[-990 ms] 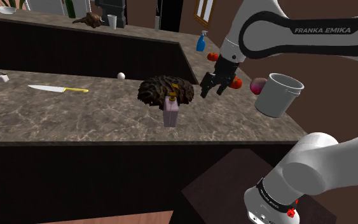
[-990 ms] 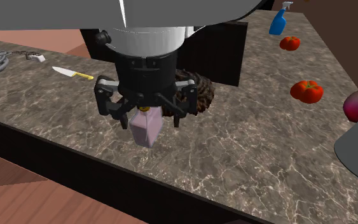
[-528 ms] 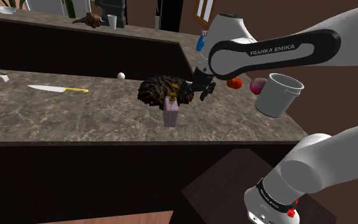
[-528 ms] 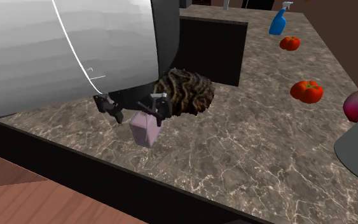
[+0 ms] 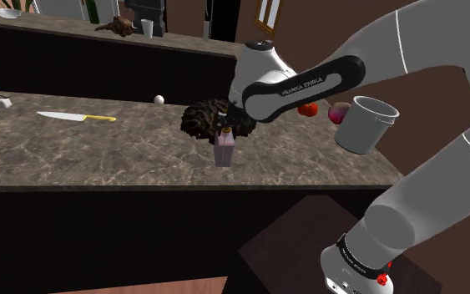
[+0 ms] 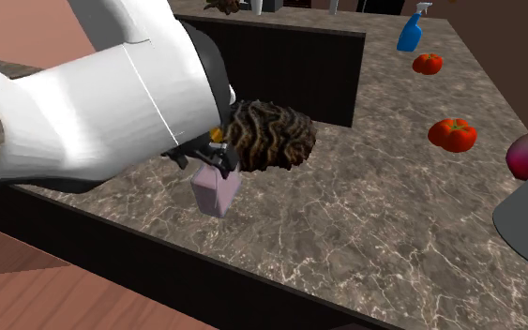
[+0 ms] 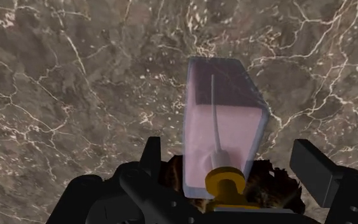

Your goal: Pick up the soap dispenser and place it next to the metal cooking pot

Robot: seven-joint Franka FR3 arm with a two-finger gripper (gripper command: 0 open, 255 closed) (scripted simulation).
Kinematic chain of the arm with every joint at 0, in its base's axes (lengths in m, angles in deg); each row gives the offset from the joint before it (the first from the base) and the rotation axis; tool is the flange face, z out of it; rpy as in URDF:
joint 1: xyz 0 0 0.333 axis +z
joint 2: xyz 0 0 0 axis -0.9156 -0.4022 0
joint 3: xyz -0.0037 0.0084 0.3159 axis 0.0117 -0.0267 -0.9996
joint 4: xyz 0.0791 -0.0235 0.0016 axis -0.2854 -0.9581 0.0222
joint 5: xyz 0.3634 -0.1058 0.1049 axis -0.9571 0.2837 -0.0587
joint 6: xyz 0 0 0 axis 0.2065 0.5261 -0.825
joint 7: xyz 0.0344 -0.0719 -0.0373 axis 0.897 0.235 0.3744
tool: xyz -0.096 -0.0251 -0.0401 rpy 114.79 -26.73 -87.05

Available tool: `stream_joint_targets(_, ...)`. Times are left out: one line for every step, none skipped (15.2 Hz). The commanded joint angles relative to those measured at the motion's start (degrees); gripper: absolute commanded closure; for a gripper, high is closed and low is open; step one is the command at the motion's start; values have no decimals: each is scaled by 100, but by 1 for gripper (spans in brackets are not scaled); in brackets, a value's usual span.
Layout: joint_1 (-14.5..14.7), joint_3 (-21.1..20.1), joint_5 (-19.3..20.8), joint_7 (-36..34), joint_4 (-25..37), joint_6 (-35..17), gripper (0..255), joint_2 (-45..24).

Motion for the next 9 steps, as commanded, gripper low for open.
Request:
stream_joint_targets(-106,-100,570,-741,269,-165,0,-501)
stream_joint_targets(-89,-83,592,-767,281,-168,0,-520)
stream_joint_targets(-92,-74,652,-808,274,-232,0,-587)
stream_joint_targets(-97,-65,714,-851,268,-295,0,-655)
stream_joint_targets(-102,-58,778,-895,263,-358,0,-723)
stream_joint_targets(-107,-49,844,-940,260,-420,0,-793)
stream_joint_targets(-110,-38,911,-987,258,-481,0,-863)
stream_joint_targets(-113,-26,981,-1035,258,-541,0,-935)
stream_joint_targets(-117,-6,1093,-1113,261,-633,0,-1049)
